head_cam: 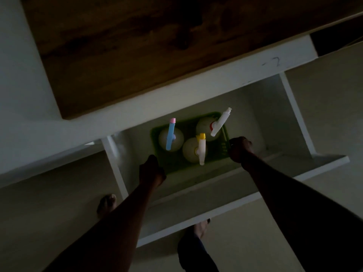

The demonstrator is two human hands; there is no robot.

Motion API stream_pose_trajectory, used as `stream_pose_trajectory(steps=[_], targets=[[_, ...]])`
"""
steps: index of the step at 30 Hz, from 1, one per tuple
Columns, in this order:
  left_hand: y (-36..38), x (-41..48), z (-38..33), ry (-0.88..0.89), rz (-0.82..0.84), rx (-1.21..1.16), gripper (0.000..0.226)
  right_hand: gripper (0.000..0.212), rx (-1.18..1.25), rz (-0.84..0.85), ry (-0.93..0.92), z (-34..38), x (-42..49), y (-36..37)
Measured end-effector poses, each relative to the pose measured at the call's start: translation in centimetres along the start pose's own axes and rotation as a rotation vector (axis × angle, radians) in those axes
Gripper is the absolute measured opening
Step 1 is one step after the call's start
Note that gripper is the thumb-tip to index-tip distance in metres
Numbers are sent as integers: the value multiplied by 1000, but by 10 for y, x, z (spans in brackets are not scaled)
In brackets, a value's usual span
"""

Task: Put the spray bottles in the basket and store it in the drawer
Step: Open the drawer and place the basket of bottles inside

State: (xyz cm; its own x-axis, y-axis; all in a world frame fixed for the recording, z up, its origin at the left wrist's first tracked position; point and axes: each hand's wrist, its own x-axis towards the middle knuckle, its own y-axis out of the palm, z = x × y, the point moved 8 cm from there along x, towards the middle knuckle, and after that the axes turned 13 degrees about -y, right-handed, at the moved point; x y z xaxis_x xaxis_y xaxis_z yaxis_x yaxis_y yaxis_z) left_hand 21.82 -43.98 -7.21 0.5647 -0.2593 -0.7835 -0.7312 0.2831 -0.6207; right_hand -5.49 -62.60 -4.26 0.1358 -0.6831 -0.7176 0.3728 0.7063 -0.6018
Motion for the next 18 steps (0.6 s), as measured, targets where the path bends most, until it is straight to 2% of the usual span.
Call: stream_pose_trajectory(steps=[2, 7, 10, 15, 18], targets=[[3, 0, 1, -30, 26, -100, 29, 18, 34, 2, 9, -4, 1, 1], [10, -11, -1, 10, 143, -124, 59, 21, 47, 37, -27, -4, 0, 5], [5, -25, -2, 25, 162, -209, 61, 24, -20, 53, -69, 1, -9, 5], [-8, -71, 1, 21, 160, -329, 76, 44, -19, 47, -258, 22, -56, -1], [-15, -103, 7, 74, 201, -376, 70, 45, -23, 35, -387, 36, -102, -6]])
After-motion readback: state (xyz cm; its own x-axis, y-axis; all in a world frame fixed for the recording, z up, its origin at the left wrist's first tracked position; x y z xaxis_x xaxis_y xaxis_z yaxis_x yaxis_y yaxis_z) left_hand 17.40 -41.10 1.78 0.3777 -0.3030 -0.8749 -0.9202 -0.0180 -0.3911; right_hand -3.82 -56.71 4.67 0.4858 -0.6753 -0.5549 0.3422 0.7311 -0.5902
